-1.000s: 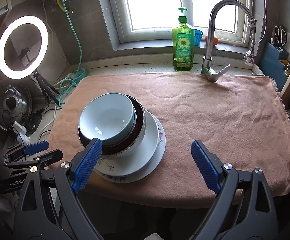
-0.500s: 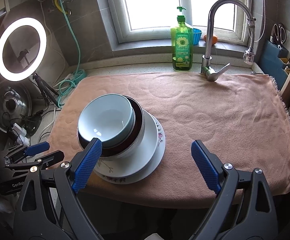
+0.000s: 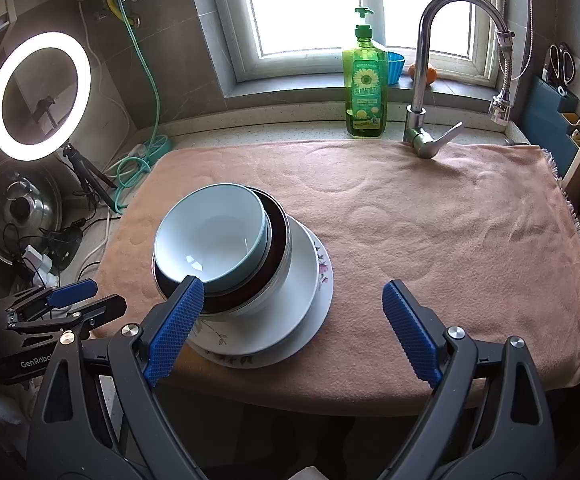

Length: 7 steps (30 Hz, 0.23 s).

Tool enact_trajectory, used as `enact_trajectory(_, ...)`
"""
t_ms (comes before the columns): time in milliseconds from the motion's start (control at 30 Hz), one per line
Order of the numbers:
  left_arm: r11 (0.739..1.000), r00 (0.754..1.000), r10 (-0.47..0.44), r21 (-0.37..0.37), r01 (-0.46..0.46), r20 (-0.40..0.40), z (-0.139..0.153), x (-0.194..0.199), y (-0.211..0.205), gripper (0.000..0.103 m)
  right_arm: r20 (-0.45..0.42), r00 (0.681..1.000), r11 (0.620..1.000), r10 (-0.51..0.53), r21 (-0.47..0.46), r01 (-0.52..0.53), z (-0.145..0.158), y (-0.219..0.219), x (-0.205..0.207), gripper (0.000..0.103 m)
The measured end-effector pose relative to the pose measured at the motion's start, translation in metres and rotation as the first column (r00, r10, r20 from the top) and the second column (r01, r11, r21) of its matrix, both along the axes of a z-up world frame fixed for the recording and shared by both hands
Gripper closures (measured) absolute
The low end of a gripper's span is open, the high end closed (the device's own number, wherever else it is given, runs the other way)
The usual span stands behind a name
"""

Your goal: Organize plates and bowls

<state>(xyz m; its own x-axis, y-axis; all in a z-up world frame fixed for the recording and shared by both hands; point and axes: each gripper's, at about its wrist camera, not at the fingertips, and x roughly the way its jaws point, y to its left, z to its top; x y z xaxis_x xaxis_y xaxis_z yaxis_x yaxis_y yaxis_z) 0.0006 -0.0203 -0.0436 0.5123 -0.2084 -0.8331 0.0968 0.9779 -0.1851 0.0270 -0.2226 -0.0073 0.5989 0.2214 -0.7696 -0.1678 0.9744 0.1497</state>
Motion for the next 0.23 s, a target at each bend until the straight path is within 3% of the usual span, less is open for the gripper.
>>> enact_trajectory(233,1.000,1.000,-0.004,0.019,0.003,0.024,0.0012,0.0011,-0.0033,0.041,0.001,1.000,1.000,-0.001,-0.006,0.001,-0.0006,0.0006,0.0003,0.010)
